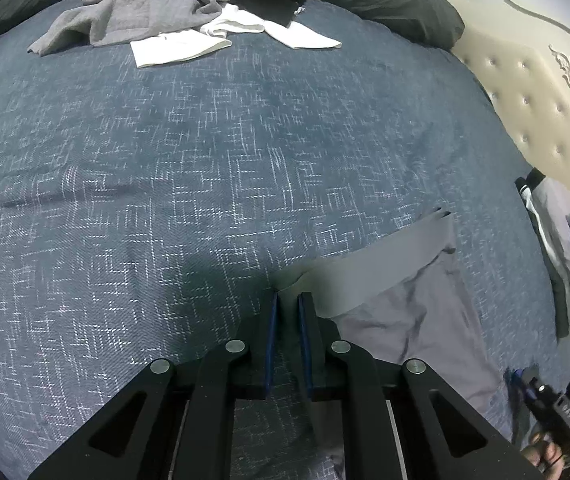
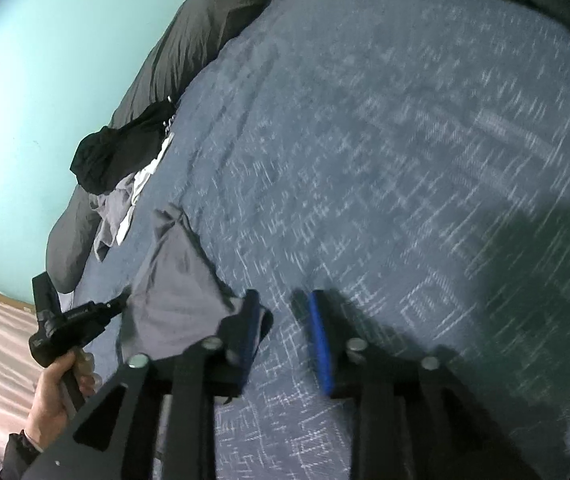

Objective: Fold clothes

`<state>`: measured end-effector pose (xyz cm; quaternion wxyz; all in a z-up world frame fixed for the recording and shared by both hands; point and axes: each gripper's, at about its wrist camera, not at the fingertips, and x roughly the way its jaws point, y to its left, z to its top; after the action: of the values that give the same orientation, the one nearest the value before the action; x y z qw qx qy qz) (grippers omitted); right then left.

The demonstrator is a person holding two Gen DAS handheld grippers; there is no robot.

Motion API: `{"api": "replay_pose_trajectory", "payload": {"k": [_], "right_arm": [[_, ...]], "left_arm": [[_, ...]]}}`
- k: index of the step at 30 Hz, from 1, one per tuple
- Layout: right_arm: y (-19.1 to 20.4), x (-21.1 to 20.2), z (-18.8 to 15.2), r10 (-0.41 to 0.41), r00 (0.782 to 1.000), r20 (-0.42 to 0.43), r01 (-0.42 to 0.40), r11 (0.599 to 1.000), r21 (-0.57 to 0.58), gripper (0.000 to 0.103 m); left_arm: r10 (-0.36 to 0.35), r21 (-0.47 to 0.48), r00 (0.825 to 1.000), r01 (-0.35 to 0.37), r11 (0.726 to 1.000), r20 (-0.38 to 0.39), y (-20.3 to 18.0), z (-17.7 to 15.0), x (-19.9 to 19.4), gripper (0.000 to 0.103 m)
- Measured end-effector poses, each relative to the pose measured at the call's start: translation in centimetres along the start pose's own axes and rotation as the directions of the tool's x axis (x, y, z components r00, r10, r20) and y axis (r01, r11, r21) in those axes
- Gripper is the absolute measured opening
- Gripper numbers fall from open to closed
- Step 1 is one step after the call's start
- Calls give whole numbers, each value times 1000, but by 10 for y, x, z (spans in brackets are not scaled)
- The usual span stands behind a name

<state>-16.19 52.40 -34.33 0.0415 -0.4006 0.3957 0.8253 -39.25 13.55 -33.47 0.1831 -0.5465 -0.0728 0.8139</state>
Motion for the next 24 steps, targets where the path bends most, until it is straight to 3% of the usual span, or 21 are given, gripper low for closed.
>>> {"api": "replay_pose_trajectory", "payload": {"k": [8, 20, 24], "right_arm": [[34, -5, 19, 34, 999, 19, -33, 996, -82, 39], [131, 88, 74, 0, 982, -190, -64, 940, -334, 39], [156, 123, 83, -9, 968, -250, -92, 916, -390, 49]], "left_arm": [[-11, 12, 1000, 11, 1000, 3, -2, -1, 1, 12], [-76, 6, 997, 76, 997, 14, 3, -3, 4, 12], [-92, 2, 996, 92, 996, 14, 4, -2, 6, 12]]}}
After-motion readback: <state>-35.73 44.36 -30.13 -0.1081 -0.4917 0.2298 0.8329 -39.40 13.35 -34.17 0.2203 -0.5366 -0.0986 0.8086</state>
